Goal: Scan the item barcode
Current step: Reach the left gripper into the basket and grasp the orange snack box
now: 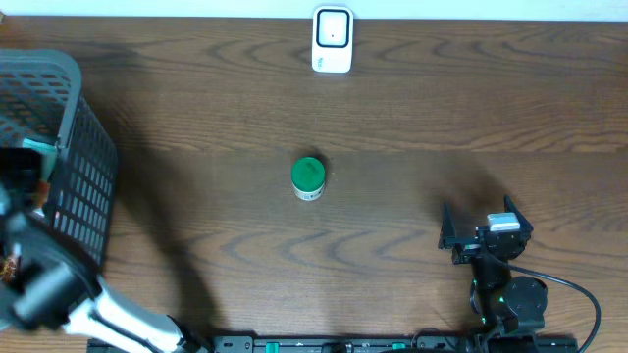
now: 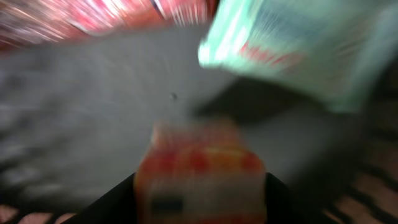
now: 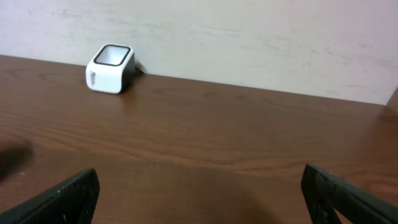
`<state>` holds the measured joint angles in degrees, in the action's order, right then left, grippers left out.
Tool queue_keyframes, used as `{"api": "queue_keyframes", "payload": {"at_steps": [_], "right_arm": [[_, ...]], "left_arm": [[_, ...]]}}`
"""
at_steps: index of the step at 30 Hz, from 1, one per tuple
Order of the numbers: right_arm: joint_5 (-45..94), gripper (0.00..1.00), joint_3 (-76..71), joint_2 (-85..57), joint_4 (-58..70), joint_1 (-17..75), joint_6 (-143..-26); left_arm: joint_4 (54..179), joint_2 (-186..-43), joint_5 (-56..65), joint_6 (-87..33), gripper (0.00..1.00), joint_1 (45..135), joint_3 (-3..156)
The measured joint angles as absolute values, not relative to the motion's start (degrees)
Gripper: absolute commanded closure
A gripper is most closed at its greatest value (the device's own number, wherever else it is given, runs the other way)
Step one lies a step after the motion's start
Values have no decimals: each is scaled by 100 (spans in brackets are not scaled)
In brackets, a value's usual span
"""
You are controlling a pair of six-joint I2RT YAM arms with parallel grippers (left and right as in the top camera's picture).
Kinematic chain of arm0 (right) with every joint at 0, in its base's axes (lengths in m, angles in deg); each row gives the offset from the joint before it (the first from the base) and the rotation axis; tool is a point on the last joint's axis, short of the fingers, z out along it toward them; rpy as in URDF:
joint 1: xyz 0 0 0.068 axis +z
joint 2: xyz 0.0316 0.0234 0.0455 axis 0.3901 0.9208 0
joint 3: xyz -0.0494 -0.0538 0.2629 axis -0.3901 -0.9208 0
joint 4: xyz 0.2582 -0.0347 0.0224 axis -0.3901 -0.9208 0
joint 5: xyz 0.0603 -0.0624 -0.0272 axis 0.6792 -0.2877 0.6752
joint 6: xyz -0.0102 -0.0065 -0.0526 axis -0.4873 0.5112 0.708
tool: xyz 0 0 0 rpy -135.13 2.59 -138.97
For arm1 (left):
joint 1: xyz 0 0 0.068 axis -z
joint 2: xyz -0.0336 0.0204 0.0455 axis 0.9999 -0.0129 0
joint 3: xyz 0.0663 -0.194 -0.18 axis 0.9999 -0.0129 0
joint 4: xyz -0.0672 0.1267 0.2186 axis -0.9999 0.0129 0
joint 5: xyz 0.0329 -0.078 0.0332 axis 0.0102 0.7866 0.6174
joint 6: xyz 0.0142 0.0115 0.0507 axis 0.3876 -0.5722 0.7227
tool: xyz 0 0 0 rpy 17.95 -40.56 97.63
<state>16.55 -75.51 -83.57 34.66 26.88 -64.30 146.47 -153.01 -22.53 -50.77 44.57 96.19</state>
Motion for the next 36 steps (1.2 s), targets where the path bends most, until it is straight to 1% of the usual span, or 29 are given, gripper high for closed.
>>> {"api": "queue_keyframes", "payload": {"at_steps": [4, 8, 11, 13, 15, 19, 20, 22, 25, 30, 33, 36], "right_arm": [[1655, 1, -7551, -8357, 3466, 2688, -6430], [1655, 1, -7551, -8357, 3468, 2688, -6430], [1655, 1, -7551, -8357, 3466, 2688, -6430], [1655, 1, -7551, -8357, 3468, 2688, -6430], [1655, 1, -7551, -8357, 3466, 2688, -6430], [1655, 1, -7551, -8357, 3466, 2688, -6430], [1655, 1, -7551, -8357, 3466, 2688, -6430], [1655, 1, -7551, -8357, 3466, 2688, -6430], [1655, 1, -7551, -8357, 3466, 2688, -6430], [1655, 1, -7551, -8357, 3468, 2688, -6430], [1655, 1, -7551, -8357, 3466, 2688, -6430], [1655, 1, -7551, -8357, 3468, 2688, -6430]], "left_arm": [[14629, -13718, -2072, -5055, 41, 4184, 9720], [14655, -12261, -1718, -5055, 41, 4381, 9814], [14655, -11441, -1565, -5060, 42, 4947, 9827], [14529, -11045, -1584, -5075, 43, 5502, 9829], [14450, -10801, -1654, -5165, 45, 5979, 9829], [14450, -10676, -1812, -5340, 44, 6866, 9829], [14448, -10722, -1884, -5355, 39, 7091, 9829], [14459, -10862, -2080, -5399, 23, 7388, 9829], [14461, -11183, -2393, -5431, 14, 7546, 9827], [14122, -11498, -2708, -5292, 5, 7388, 9812], [13761, -11480, -2926, -5071, 4, 7065, 9810], [13733, -11487, -3160, -4959, 3, 6542, 9810]]}}
